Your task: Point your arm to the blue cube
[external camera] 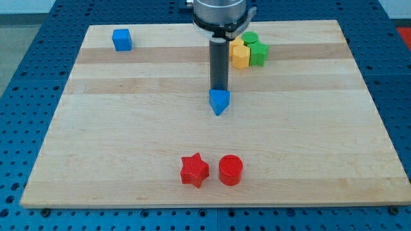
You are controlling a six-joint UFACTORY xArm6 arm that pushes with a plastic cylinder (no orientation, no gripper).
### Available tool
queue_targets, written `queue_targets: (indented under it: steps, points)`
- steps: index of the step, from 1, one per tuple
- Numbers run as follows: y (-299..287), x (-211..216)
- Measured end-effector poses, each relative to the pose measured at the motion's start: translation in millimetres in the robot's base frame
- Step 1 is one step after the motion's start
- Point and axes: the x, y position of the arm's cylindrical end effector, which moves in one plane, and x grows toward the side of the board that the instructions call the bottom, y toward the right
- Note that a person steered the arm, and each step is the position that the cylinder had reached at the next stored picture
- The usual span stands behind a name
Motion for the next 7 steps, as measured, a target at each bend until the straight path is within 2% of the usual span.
queue_targets:
  steps: [2, 7]
  points:
    - [-15.9, 8.7]
    - [-248.0, -93.2]
